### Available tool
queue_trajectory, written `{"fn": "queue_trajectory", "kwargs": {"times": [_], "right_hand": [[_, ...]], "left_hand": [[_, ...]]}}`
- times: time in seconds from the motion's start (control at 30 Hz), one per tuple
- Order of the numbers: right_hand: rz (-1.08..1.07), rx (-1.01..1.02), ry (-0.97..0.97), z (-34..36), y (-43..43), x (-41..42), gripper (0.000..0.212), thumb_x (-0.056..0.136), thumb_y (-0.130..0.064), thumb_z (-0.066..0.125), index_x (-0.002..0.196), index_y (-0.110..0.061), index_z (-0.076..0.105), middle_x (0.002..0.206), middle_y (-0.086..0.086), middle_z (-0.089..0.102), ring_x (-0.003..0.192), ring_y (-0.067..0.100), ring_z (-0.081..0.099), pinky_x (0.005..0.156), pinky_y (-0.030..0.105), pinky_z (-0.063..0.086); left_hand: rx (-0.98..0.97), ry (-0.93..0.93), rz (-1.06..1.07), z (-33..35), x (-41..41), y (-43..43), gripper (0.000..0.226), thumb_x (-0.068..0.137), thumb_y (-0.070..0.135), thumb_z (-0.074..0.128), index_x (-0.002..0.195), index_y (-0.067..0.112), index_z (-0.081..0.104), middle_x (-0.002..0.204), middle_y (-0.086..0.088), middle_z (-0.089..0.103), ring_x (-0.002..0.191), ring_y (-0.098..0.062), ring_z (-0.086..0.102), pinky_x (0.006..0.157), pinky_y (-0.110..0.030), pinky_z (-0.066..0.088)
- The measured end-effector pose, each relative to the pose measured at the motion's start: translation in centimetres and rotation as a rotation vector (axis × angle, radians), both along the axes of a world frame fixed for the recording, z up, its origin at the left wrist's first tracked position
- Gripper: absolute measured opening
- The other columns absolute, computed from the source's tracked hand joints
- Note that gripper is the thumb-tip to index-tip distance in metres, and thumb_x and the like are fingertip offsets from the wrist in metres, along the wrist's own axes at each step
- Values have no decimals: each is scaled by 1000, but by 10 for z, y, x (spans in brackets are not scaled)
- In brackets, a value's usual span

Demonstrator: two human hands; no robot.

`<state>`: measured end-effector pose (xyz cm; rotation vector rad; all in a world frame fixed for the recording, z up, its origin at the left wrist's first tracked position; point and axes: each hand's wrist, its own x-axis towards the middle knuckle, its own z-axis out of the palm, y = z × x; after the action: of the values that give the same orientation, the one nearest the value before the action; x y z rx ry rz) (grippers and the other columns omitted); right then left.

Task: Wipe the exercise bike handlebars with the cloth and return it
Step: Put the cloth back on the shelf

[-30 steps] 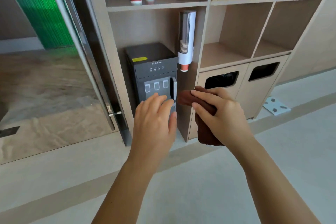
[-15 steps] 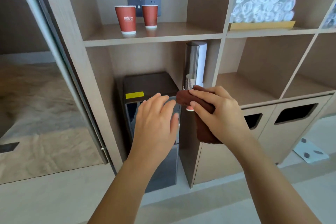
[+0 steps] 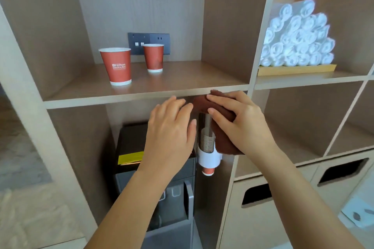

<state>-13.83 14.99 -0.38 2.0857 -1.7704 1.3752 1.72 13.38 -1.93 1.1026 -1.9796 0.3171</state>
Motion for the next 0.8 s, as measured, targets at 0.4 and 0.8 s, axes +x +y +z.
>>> {"fn": "queue_trajectory", "kwargs": {"times": [0.4,0.8], "right_hand": [[-122,-133,140,60,-118,0,34,88,-29,58,121,-27,60,114,3,55,96,23,59,81,26,43],[-59,241,311,76,-214,3,44,89,-50,47,131,-38,45,139,2,45,123,25,47,96,38,40]], "left_hand": [[-114,24,-2,38,5,-120,34,80,15,66,112,4,63,116,-17,64,113,-35,56,96,-45,23],[-112,-46,119,39,-4,-159,40,88,34,47,120,13,59,124,-8,61,120,-27,52,97,-47,39]]}}
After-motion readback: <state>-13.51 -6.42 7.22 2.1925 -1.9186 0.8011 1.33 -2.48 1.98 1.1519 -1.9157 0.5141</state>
